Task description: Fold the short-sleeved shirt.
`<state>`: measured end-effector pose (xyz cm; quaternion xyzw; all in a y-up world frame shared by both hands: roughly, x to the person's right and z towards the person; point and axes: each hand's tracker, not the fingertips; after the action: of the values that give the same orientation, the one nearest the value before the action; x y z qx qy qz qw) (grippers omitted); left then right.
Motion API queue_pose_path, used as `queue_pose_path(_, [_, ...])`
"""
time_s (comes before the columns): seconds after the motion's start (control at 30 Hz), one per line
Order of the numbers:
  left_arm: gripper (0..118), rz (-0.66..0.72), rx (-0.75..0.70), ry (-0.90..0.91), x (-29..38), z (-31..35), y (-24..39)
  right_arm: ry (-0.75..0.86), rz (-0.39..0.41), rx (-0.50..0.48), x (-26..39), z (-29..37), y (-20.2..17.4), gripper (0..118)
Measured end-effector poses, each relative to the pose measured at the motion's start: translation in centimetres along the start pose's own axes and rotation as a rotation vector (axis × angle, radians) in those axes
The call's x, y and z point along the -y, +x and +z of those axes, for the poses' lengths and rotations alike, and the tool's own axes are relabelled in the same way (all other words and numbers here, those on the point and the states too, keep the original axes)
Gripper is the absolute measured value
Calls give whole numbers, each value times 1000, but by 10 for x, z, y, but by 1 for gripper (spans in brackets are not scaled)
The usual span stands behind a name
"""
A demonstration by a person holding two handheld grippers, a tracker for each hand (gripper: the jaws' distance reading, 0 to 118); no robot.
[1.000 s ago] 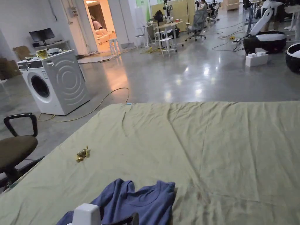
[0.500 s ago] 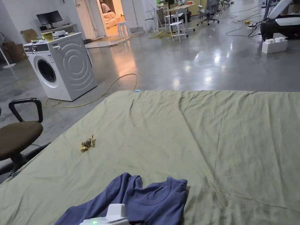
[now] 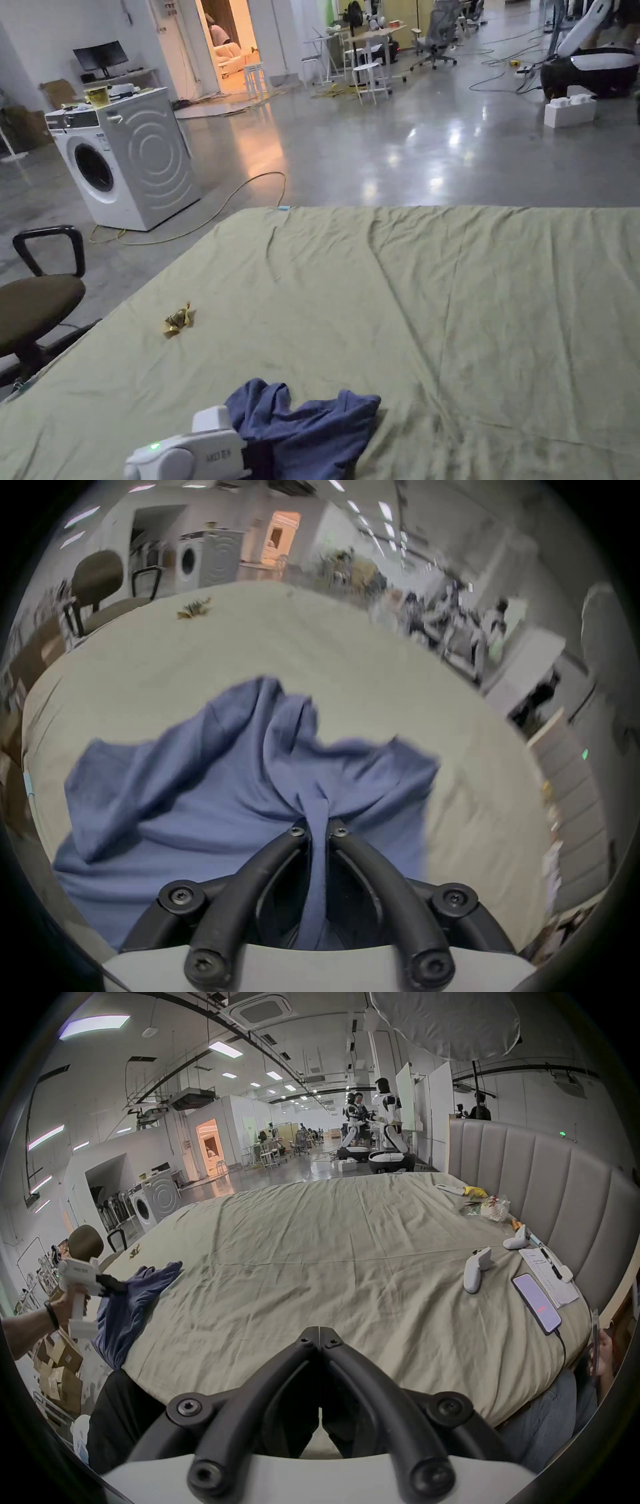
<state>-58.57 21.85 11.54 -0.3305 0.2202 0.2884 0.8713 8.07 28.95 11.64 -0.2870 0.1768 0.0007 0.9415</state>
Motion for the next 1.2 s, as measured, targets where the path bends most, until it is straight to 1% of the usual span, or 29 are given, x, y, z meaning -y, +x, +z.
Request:
queue_pose_path(0.03, [7, 5, 28, 30, -10, 9, 6, 5, -3, 7, 1, 2, 3, 0])
queue_pose_path(0.1, [7, -48, 81, 98, -28, 27, 27, 8, -16, 15, 4, 7, 10, 0])
queue_pose_path(0.13, [7, -64, 105, 120, -38, 24, 36, 12, -28, 18, 7, 9, 13, 0])
queue_pose_path(0.17, [7, -58, 169, 135, -46, 27, 52, 16, -42, 25, 9, 11, 16, 0])
queue_pose_path(0.23, [7, -83, 236, 142, -56, 29, 92, 18, -72, 40, 12, 17, 22, 0])
queue_pose_path(0.3, [7, -220, 261, 149, -55, 17, 145, 37, -105, 56, 17, 26, 28, 0])
queue_pose_path(0.37, [7, -271, 315, 107, -43, 1, 193, 45, -120, 72, 20, 36, 33, 0])
queue_pose_path(0.4, [7, -272, 323, 102, -29, -4, 224, 53, -124, 89, 22, 41, 36, 0])
queue_pose_path(0.43, [7, -325, 396, 79, -14, -12, 250, 55, -125, 103, 24, 46, 40, 0])
queue_pose_path(0.5, [7, -365, 510, 9, 25, -29, 302, 56, -135, 140, 29, 56, 48, 0])
queue_pose_path(0.53, [7, -385, 543, -28, 47, -33, 330, 59, -146, 160, 31, 62, 53, 0])
queue_pose_path(0.63, [7, -510, 621, -165, 135, -46, 394, 54, -184, 205, 41, 77, 66, 0])
queue_pose_path(0.67, [7, -543, 640, -217, 168, -42, 410, 52, -192, 222, 45, 81, 69, 0])
queue_pose_path(0.73, [7, -624, 723, -302, 232, -33, 432, 35, -203, 256, 53, 88, 74, 0])
queue_pose_path(0.77, [7, -678, 767, -325, 264, -26, 442, 27, -207, 263, 56, 91, 76, 0])
queue_pose_path(0.83, [7, -730, 876, -429, 314, -17, 461, 4, -214, 279, 61, 94, 78, 0])
queue_pose_path(0.9, [7, -863, 914, -472, 355, -2, 475, -7, -215, 292, 65, 96, 78, 0])
queue_pose_path(0.97, [13, -961, 905, -436, 376, 8, 480, -6, -219, 296, 67, 97, 78, 0])
queue_pose_path(1.0, [17, -958, 874, -408, 377, 7, 479, -4, -223, 296, 67, 97, 77, 0])
queue_pose_path(1.03, [21, -913, 883, -423, 370, 4, 475, 0, -229, 292, 66, 97, 77, 0])
queue_pose_path(1.07, [45, -785, 923, -463, 361, 4, 466, 8, -231, 281, 65, 96, 75, 0])
queue_pose_path(1.1, [59, -693, 944, -477, 345, 7, 457, 16, -228, 267, 63, 95, 73, 0])
queue_pose_path(1.13, [67, -636, 947, -436, 327, 14, 447, 27, -220, 254, 60, 93, 70, 0])
queue_pose_path(1.2, [69, -580, 936, -279, 280, 37, 416, 52, -182, 209, 50, 87, 63, 0])
